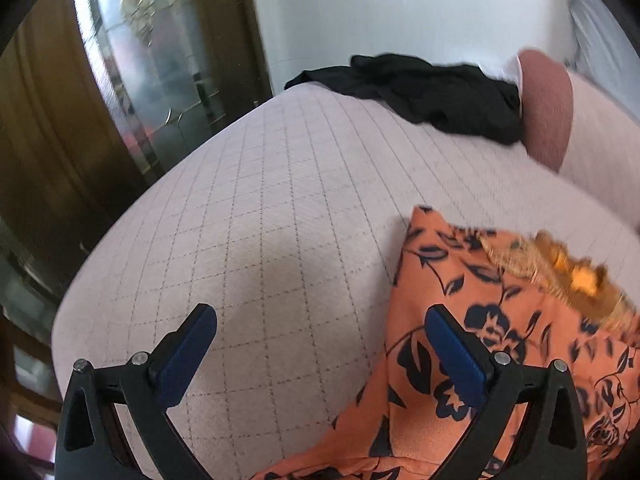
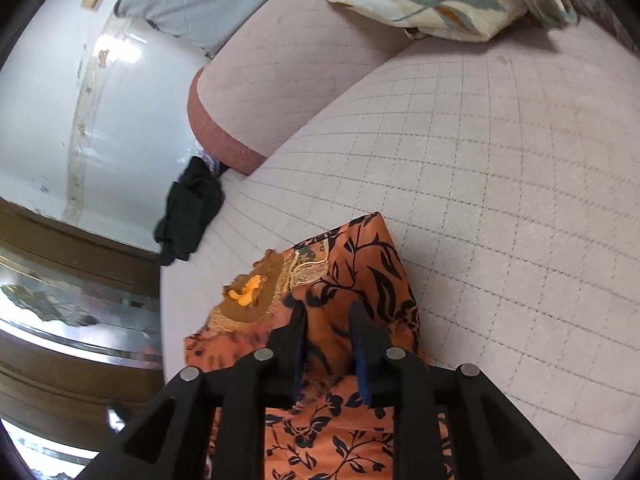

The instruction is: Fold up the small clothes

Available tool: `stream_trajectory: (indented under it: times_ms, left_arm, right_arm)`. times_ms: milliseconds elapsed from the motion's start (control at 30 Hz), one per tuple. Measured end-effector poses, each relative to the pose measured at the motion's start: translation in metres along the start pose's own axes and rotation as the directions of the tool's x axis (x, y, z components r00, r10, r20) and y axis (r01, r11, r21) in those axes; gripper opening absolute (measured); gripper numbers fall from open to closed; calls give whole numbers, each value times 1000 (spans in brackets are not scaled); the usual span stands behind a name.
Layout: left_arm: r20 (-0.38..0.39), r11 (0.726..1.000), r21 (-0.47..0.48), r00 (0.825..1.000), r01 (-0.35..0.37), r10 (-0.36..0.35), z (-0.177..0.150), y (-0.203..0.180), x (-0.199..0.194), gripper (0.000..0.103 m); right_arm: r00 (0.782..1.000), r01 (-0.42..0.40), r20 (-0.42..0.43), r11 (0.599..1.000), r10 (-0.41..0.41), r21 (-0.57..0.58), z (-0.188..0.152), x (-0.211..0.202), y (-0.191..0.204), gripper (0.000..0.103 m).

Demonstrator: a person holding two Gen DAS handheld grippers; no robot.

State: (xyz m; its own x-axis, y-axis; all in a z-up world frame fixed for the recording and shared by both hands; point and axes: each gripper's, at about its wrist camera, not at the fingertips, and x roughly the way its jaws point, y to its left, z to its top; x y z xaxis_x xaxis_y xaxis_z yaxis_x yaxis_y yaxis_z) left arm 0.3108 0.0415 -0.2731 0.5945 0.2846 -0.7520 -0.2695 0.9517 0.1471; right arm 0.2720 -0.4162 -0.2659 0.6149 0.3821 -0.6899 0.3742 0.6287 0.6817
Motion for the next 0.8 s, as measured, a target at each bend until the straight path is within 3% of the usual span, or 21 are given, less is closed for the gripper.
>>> stream_trajectory:
  times_ms: [100,233,267,333,367,400,467,500,567,633,667,700,733,800]
  left_arm:
    - [1,996,36,997,-83,83,-2,-4,8,103]
    - [-12,988,40,989,-149,150,-3,3,17,103]
    - [-12,986,40,986,-165,165,-3,5,18,103]
    - [-6,983,47,984,-180,181,-4,6,20,97]
    - [-7,981,52,982,-189,189,-4,6,21,87]
    - [-13,979,58,980,-197,198,-6,7,23,76]
    - [-34,983,54,984,-175,177,-6,8,28,64]
    - [-44,987,47,987,-154,157,-7,9,29,53]
    - [-55,990,43,989,-137,139,-6,8,31,42]
    - [-59,991,38,990,-129,131,-7,7,32,27]
    - [-60,991,34,990,-127,129,-7,8,32,11]
    - [-59,992,29,990,-123,124,-7,8,32,5]
    - [-54,993,22,992,-115,116,-6,9,31,5]
    - [-29,991,17,990,-135,135,-5,10,28,3]
  right_arm:
    - [999,-22,-25,1000,23,11,5,5,-8,24]
    - [999,48,22,996,-47,-73,9,-7,-2,25]
    - [998,53,23,995,-52,-79,8,-8,-4,31]
    - [997,69,35,993,-66,-93,4,-9,-7,59]
    - [996,74,61,992,-68,-102,2,-12,-9,78]
    - [993,64,106,992,-53,-105,-2,-17,-11,79]
    - [985,23,173,994,-4,-108,-6,-20,-16,79]
    - [985,10,173,993,10,-113,-7,-17,-17,79]
    - [991,3,135,991,15,-136,-8,-3,-14,79]
    - [994,16,110,982,4,-188,-14,11,-6,70]
    - [995,39,100,976,-17,-214,-18,17,-2,39]
    - [995,87,67,960,-72,-264,-22,29,8,20]
    - [992,125,47,947,-116,-296,-26,36,14,8]
    - [987,156,13,926,-162,-345,-32,42,39,7]
